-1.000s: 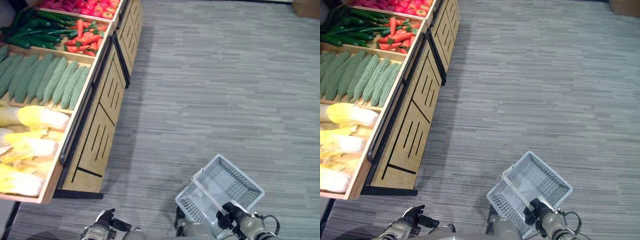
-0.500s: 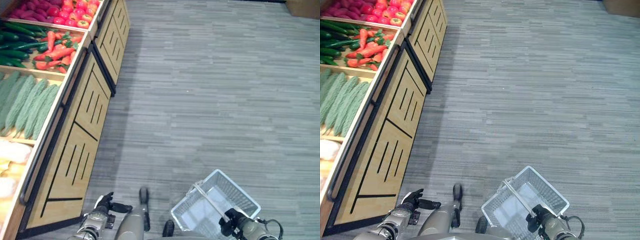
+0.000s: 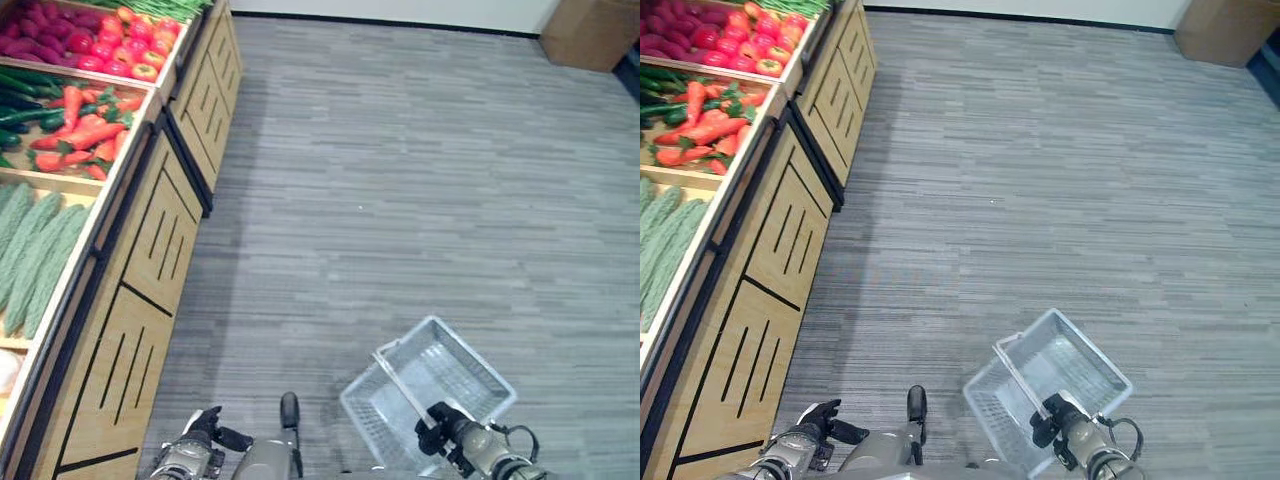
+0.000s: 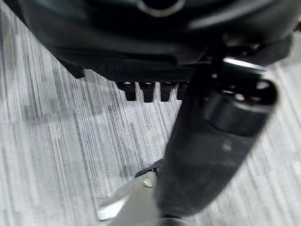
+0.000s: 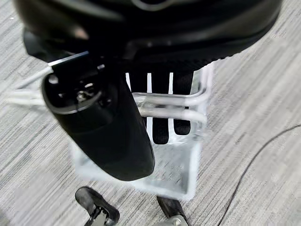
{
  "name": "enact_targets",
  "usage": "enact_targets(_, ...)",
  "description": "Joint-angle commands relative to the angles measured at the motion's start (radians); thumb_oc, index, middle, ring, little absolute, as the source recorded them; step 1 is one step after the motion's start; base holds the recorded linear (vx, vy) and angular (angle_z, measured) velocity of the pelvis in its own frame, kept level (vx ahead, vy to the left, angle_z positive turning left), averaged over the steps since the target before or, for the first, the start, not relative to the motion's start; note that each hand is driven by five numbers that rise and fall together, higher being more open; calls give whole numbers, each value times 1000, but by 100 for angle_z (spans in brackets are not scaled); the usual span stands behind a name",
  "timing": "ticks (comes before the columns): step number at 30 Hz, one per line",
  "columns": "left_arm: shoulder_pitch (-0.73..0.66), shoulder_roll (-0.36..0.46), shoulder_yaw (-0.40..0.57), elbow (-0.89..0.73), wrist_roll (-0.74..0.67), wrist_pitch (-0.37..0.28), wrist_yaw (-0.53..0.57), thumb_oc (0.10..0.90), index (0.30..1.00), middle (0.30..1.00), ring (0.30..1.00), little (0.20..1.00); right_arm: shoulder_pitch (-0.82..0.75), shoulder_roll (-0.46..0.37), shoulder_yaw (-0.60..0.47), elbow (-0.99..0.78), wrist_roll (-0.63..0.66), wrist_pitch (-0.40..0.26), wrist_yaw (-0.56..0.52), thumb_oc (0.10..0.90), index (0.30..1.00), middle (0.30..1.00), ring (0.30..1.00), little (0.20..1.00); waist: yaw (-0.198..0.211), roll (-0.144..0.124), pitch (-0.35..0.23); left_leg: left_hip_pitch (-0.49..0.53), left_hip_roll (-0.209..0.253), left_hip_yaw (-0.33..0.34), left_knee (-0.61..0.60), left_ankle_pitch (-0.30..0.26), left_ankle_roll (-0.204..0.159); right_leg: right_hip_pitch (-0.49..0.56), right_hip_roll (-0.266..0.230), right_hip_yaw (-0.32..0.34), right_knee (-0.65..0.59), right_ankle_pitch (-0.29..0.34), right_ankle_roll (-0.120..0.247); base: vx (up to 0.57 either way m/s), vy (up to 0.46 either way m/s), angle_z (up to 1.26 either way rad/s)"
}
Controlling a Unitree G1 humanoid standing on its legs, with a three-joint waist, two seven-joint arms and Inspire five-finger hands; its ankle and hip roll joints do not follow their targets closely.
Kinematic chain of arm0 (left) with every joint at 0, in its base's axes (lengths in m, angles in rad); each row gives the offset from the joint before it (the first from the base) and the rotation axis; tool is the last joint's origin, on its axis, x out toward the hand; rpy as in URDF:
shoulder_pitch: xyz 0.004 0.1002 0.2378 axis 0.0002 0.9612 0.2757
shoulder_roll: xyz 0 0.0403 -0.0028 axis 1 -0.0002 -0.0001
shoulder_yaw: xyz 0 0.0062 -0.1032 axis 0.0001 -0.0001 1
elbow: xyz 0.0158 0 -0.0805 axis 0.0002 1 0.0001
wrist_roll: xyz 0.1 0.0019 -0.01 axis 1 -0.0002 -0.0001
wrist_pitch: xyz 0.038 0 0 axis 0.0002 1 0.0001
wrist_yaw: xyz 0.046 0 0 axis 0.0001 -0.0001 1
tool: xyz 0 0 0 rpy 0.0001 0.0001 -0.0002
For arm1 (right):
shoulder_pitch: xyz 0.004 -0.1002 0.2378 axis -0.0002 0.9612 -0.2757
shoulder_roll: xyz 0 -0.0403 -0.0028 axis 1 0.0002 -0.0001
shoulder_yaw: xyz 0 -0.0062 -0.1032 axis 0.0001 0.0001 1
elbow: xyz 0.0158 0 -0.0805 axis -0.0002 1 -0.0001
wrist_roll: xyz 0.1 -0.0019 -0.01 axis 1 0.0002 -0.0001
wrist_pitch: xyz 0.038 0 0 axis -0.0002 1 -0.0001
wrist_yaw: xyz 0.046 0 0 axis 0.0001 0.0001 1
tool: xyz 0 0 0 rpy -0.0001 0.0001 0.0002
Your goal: Get the vegetables into the basket
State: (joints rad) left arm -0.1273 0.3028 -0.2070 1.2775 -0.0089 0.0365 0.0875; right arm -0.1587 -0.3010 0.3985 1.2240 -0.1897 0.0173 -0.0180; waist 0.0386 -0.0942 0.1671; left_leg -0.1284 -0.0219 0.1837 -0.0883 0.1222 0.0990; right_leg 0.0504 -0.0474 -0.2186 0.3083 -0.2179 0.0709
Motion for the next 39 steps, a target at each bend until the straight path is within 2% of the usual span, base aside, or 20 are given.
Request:
enact_targets(1,-15,40,-4,-3,21,-7,25,900,1000,1000,1000,1000,21,-41,8,-49,4,-2,-4,400,300,300,300,300,12,-4,11,107,-10,-62,1,-178,-24,-113,-81,44,55,269,72,121,303,9)
enact_targets(4,-22,40,-9,-6,20,-6,25,900,1000,1000,1000,1000,31,-36,7,-48,5,-1,0,400,300,300,300,300,1,-4,32,134,-32,-83,1,-194,-7,-176,-94,71,204,309,76,96,218,22)
enact_targets(5,-25,42,-7,-1,17,-5,27,900,1000,1000,1000,1000,33,-36,5,-46,9,-2,-1,400,300,300,300,300,0,1,35,141,-33,-91,1,-199,-5,-189,-89,84,195,305,69,105,156,35)
enact_targets(6,-26,43,-4,3,16,-4,27,900,1000,1000,1000,1000,35,-33,5,-45,11,0,1,400,300,300,300,300,1,4,36,146,-32,-95,1,-199,-4,-191,-85,89,168,304,63,113,146,41)
enact_targets(8,-46,46,-9,15,17,-5,34,900,1000,1000,1000,1000,32,-35,13,-42,20,-3,-4,400,300,300,300,300,6,27,42,140,-18,-122,1,-188,-6,-175,-39,162,-57,293,45,80,72,27)
enact_targets(10,-55,48,-10,20,15,-9,38,900,1000,1000,1000,1000,30,-38,14,-38,27,-5,-7,400,300,300,300,300,10,31,44,136,-14,-136,1,-182,-6,-194,-3,264,-197,305,41,50,-33,39)
enact_targets(12,-57,50,-6,29,17,-10,37,900,1000,1000,1000,1000,34,-33,22,-41,25,-5,-5,400,300,300,300,300,14,21,50,143,-14,-158,1,-177,-11,-203,10,311,-283,334,52,77,-127,41)
enact_targets(14,-57,54,-5,38,20,-12,34,900,1000,1000,1000,1000,44,-31,28,-41,22,-8,-2,400,300,300,300,300,4,14,52,146,-16,-197,1,-177,-19,-219,33,387,-333,334,60,86,-195,73)
enact_targets(17,-61,56,-22,45,44,-9,32,900,1000,1000,1000,1000,66,-34,25,-44,28,-12,-1,400,300,300,300,300,-21,9,55,152,-20,-277,1,-173,-37,-222,62,426,-263,289,54,106,-246,78)
enact_targets(18,-61,56,-22,45,44,-9,32,900,1000,1000,1000,1000,66,-34,25,-44,28,-12,-1,400,300,300,300,300,-21,9,55,152,-20,-278,1,-173,-37,-222,61,425,-263,289,54,131,-330,104)
enact_targets(20,-58,43,-29,43,41,-12,33,900,1000,1000,1000,1000,69,-38,26,-30,22,-11,-5,400,300,300,300,300,-36,23,40,147,-20,-342,1,-163,-46,-195,62,399,-272,256,24,142,-319,109)
enact_targets(23,-41,28,-27,48,29,-10,44,900,1000,1000,1000,1000,63,-57,24,-23,9,-11,-13,400,300,300,300,300,-43,40,30,141,-7,-380,1,-151,-73,-168,61,328,-285,231,1,131,-315,112)
enact_targets(29,-48,4,-27,42,-24,-7,62,900,1000,1000,1000,1000,32,-76,48,-32,21,-15,-10,400,300,300,300,300,-35,47,38,119,10,-443,1,-118,-109,-153,64,234,-279,188,-34,66,-271,61)
enact_targets(32,-57,-6,-28,23,-54,-7,65,900,1000,1000,1000,1000,25,-93,67,-55,23,-19,-2,400,300,300,300,300,-23,40,69,73,17,-500,17,-65,-145,-150,58,108,-235,133,-73,10,-375,150)
enact_targets(33,-64,-9,-35,21,-51,-5,61,900,1000,1000,1000,1000,30,-101,64,-62,21,-22,0,400,300,300,300,300,-26,35,78,51,25,-442,23,-55,-141,-139,46,60,-235,121,-78,2,-243,233)
enact_targets(34,-68,-11,-42,15,-40,-4,58,900,1000,1000,1000,1000,37,-113,55,-74,22,-25,3,400,300,300,300,300,-50,36,82,45,57,-270,11,-49,-125,-125,32,21,-244,117,-75,27,-126,267)
enact_targets(35,-72,-8,-44,-8,-16,0,42,900,1000,1000,1000,1000,51,-119,40,-70,15,-20,13,400,300,300,300,300,-81,35,73,60,106,-4,1,-58,-136,-111,17,-32,-261,119,-62,136,-4,309)
enact_targets(36,-71,-15,-39,-9,7,7,24,900,1000,1000,1000,1000,79,-113,12,-58,14,-11,15,400,300,300,300,300,-107,44,56,108,154,198,20,-79,-167,-73,8,-92,-281,109,-54,127,26,261)
enact_targets(38,-68,-17,-37,-6,12,8,19,900,1000,1000,1000,1000,86,-108,9,-50,15,-8,15,400,300,300,300,300,-104,45,51,102,159,196,74,-107,-170,-66,6,-102,-277,100,-57,123,84,135)
enact_targets(39,-66,-16,-39,-5,15,14,16,900,1000,1000,1000,1000,98,-99,5,-44,18,-5,14,400,300,300,300,300,-111,51,42,118,160,211,43,-102,-176,-64,1,-131,-262,85,-59,115,159,35)
